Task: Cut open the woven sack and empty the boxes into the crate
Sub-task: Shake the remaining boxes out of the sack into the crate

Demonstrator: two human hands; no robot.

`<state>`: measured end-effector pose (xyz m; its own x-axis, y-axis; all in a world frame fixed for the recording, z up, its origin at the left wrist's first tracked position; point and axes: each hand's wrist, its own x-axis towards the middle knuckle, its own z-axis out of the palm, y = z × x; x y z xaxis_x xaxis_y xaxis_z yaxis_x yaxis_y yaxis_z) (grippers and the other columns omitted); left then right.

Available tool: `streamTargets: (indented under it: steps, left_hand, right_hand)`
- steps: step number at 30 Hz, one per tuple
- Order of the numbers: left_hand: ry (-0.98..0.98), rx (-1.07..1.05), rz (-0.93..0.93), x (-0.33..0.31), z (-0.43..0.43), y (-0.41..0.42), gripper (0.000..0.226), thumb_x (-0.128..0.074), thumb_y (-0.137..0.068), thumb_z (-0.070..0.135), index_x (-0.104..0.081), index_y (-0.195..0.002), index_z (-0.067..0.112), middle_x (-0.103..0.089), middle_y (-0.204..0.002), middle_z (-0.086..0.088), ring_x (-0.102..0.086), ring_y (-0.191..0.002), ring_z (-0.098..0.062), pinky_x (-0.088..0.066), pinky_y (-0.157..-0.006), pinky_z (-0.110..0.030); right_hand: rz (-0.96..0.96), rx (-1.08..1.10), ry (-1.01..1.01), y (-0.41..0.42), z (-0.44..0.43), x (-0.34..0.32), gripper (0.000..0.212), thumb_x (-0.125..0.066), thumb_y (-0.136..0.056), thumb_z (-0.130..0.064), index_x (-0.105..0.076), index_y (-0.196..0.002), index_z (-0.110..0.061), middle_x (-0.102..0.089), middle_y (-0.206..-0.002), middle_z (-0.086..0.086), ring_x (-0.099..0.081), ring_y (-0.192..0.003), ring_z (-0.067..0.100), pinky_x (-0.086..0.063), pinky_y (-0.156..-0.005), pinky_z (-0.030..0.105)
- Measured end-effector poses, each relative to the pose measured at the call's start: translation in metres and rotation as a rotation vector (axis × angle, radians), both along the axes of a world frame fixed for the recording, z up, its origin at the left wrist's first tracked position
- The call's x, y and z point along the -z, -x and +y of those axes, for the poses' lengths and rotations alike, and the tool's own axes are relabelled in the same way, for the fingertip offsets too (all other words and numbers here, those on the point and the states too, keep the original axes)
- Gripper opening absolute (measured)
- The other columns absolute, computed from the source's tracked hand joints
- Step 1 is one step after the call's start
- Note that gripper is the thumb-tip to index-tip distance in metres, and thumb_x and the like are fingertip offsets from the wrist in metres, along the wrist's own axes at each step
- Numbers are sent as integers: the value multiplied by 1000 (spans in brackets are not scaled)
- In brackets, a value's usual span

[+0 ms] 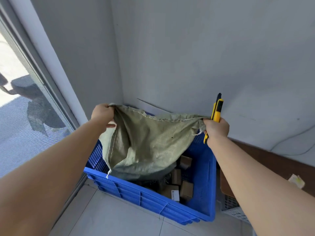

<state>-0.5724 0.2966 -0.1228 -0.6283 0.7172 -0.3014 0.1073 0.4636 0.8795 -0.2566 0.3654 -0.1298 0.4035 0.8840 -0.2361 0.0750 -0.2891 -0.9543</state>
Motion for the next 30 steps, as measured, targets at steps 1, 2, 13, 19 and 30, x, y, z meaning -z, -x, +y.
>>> streamTargets:
  steps: [1,2,13,19,30]
  left_hand:
    - [52,2,25,5,-3,2,21,-40,-98,16,-59,-101,8,-55,-76,-9,-55,-66,-22,-57,-73,-41]
    - [103,7,71,9,-5,4,21,-38,-98,15,-58,-101,9,-55,-81,-11,-54,-70,-25,-53,-75,-40]
    - [376,424,359,38,-26,12,18,-65,-83,8,-56,-98,5,-60,-93,-13,-55,-89,-29,-45,-73,-37]
    - [507,488,724,53,-36,30,36,-54,-84,6,-62,-119,12,-60,-123,-15,-58,-109,-35,-49,-91,-38]
    - [560,287,625,55,-40,48,23,-46,-87,-4,-68,-94,-2,-71,-80,-18,-73,-64,-30,-60,-71,-41]
  right_hand:
    - [9,2,12,0,0,3,28,-69,-80,-7,-47,-66,-17,-45,-65,6,-46,-69,24,-42,-62,36]
    - [17,5,22,0,-1,5,28,-69,-81,-6,-47,-67,-16,-46,-66,6,-46,-69,24,-42,-62,35]
    - [76,150,35,3,10,2,26,-62,-87,-7,-47,-69,-17,-46,-67,2,-42,-59,19,-39,-54,32]
    - [9,259,13,-2,12,-2,26,-52,-86,-7,-42,-66,-19,-47,-69,3,-44,-60,21,-36,-50,29]
    - [-18,310,46,12,9,-6,15,-44,-86,-7,-49,-78,-19,-43,-66,-3,-42,-58,16,-37,-56,32]
